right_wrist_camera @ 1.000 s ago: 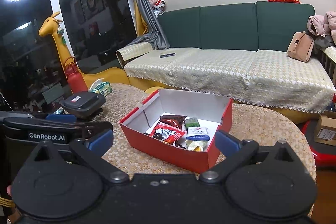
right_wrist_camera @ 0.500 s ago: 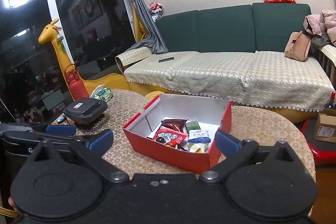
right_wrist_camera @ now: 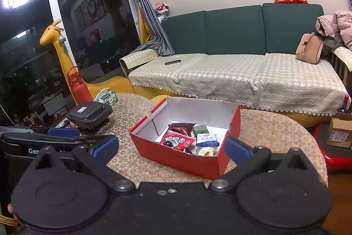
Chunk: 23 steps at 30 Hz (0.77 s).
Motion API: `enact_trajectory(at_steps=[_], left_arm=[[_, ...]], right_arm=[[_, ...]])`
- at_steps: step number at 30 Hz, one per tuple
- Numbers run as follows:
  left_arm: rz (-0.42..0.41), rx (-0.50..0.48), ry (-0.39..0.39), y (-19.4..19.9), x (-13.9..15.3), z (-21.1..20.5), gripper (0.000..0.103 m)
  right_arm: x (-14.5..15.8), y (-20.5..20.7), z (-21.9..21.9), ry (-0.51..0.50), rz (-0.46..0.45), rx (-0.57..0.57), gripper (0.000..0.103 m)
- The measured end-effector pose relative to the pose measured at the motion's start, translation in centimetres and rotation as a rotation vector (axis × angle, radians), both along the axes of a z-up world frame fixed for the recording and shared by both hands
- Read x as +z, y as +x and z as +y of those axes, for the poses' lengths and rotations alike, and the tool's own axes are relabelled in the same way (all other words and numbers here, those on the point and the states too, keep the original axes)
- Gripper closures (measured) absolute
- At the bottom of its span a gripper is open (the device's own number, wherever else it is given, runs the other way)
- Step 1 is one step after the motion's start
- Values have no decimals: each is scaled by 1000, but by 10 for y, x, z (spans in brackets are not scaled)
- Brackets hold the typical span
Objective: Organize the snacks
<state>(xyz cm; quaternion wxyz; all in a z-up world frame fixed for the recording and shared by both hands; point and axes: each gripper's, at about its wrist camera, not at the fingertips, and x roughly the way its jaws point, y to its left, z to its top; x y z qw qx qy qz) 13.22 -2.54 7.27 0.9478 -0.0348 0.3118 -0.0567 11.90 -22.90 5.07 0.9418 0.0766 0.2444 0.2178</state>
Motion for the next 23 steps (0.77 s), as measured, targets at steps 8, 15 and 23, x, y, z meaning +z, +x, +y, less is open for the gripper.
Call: enact_trajectory(at_steps=[8, 15, 23], left_arm=[[17, 0, 8, -4, -6, -3, 1], [31, 11, 13, -3, -10, -6, 1], [57, 14, 14, 2, -19, -9, 1]], right_arm=[[-6, -4, -5, 7, 18, -18, 0], [-12, -6, -13, 25, 32, -32, 0], [-22, -1, -21, 34, 63, -43, 0]])
